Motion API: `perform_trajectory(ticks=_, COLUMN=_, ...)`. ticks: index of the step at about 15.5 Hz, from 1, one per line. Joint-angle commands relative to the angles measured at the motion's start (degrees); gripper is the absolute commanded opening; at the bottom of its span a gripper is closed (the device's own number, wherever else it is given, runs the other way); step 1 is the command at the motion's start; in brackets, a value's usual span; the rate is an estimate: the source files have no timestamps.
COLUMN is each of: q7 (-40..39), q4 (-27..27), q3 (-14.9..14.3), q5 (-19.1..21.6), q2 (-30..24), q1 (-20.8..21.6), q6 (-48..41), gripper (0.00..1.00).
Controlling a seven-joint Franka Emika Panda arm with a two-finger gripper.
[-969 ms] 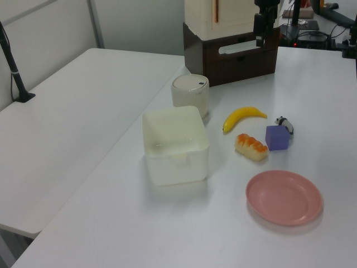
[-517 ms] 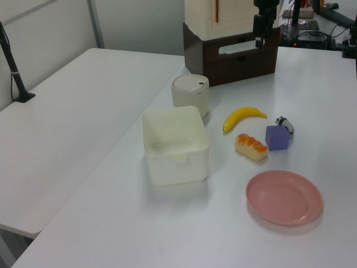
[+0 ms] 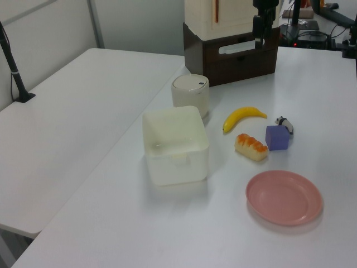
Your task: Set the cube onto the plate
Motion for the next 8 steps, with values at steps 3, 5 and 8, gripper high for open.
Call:
perform_trajectory(ticks=3, q7=-1.8, q4=0.2, q3=-0.3, q5=1.2, q2=-0.1, q1=2.8, q6=-2.2, gripper=1.00)
perform_trajectory(ticks=5, q7=-4.0, q4=-0.5, q3=-0.3, q5=1.2, q2=-0.4, q1=3.3, q6=-2.3, gripper=1.00)
perform_trajectory(ticks=8, q7=-4.6, q4=-1.3, q3=-0.3, q5=1.2, q2=-0.2, q1=5.2, q6=-2.3, gripper=1.00)
